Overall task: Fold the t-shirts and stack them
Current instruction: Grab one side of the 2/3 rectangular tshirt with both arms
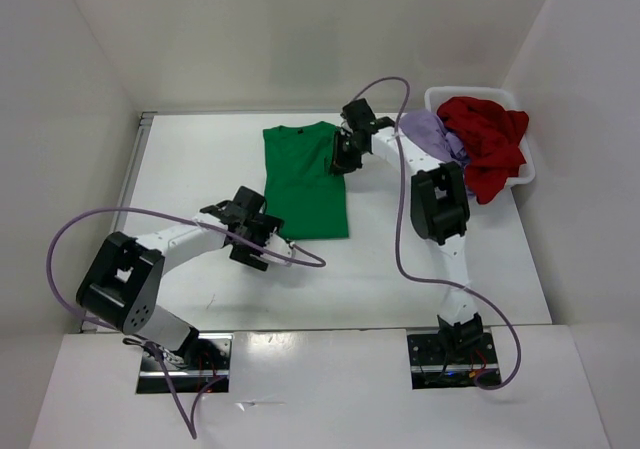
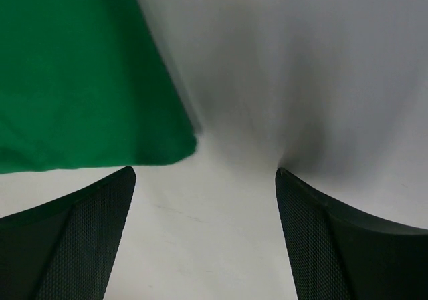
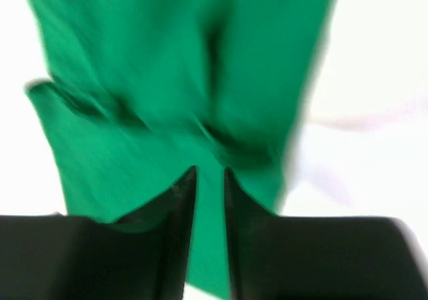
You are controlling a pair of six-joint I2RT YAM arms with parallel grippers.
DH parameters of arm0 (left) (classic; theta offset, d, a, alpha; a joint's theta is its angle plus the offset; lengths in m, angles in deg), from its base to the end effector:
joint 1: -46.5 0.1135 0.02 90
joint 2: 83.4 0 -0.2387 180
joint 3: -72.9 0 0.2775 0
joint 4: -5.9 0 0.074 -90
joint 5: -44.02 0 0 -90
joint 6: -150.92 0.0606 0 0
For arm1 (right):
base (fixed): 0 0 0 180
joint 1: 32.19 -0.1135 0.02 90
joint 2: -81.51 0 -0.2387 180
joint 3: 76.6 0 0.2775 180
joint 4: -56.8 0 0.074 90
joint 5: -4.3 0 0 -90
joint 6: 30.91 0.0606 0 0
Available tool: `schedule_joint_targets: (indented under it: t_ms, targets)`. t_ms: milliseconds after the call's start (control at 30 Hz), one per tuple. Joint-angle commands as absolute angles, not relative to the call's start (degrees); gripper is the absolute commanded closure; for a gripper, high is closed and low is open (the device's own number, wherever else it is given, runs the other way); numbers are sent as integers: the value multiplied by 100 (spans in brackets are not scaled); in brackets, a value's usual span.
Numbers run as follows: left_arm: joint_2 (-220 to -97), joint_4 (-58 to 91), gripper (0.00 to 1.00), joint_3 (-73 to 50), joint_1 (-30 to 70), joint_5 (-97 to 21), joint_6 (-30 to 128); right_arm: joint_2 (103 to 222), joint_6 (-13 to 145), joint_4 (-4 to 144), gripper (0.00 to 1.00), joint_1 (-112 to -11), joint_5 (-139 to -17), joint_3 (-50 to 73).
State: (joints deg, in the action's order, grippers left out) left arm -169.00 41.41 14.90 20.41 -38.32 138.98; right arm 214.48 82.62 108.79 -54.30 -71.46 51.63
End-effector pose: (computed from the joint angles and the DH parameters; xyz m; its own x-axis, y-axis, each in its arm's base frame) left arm 0.2733 -0.1428 0.1034 0.3137 0.9260 -0.2099 0.8850 -0.2051 0.4179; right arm 0.4873 0.2141 0.1542 -0.9058 0.0497 -0.4209 -0.1399 0.9024 0.4076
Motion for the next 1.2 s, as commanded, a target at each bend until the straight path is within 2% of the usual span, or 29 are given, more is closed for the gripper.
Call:
schedule_joint_targets:
  t_ms: [0, 133, 267, 400, 433, 500, 533, 667, 833, 900, 933, 967, 1067, 1133, 1167]
  targets:
    - [-17128, 3984, 8, 1269, 1978, -3807, 14072, 20458, 8239, 10823, 70, -5312, -7234, 4182]
    - [-17357, 3677, 11, 1269, 1855, -3860, 13941, 19728, 8300, 10655, 63, -5311, -7234, 3065]
    - [-17525, 3482, 26, 1269, 1855, -3983, 13730, 19191, 8493, 10331, 60, -5311, -7015, 1907]
    - [-17577, 3289, 44, 1330, 1855, -3983, 13668, 18779, 8607, 10330, 50, -5513, -6962, 1306]
    - [-17577, 3289, 59, 1330, 1855, -4035, 13607, 18699, 8608, 10330, 45, -5583, -6962, 1070]
    - [-17639, 3227, 70, 1330, 1855, -4036, 13492, 18419, 8756, 10278, 40, -5584, -6962, 797]
    - [-17639, 3227, 72, 1330, 1855, -4036, 13440, 18330, 8757, 10225, 34, -5584, -6962, 526]
    - [-17639, 3280, 72, 1330, 1802, -3983, 13439, 18259, 8959, 9865, 28, -5697, -6734, 145]
    - [-17587, 3280, 85, 1330, 1802, -3931, 13325, 18574, 9293, 9504, 28, -5856, -6733, 145]
    - [-17586, 3280, 87, 1330, 1802, -3870, 13247, 18698, 9372, 9434, 32, -5856, -6883, 197]
    - [-17534, 3280, 88, 1330, 1802, -3869, 13246, 18794, 9372, 9381, 35, -5856, -6883, 198]
    - [-17533, 3332, 89, 1278, 1750, -3869, 13194, 18847, 9372, 9381, 44, -5856, -6830, 259]
    - [-17533, 3333, 93, 1278, 1749, -3807, 13140, 19057, 9372, 9328, 61, -5856, -6629, 312]
    - [-17533, 3333, 95, 1278, 1749, -3807, 13088, 19119, 9372, 9328, 61, -5856, -6628, 312]
    - [-17481, 3333, 95, 1278, 1749, -3807, 13036, 19120, 9372, 9328, 55, -5856, -6628, 260]
